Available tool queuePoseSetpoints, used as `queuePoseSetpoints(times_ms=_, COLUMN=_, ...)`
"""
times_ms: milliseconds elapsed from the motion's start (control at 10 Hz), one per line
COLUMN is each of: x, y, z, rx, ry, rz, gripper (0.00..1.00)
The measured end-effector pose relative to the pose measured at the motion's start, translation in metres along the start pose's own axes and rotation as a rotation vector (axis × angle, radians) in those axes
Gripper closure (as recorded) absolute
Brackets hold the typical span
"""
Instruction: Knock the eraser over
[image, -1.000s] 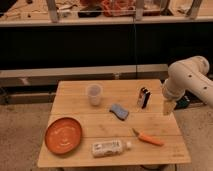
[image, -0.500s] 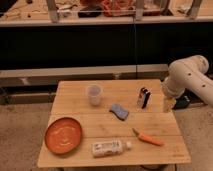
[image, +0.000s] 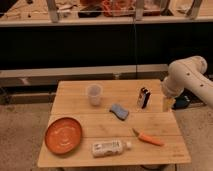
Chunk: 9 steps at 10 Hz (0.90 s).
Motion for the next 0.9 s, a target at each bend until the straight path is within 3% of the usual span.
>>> queuePoseSetpoints(times_ms=900, x=0.004, y=-0.012, z=0.021, rx=0.009, ry=-0.016, rz=-0.039, gripper=0.23)
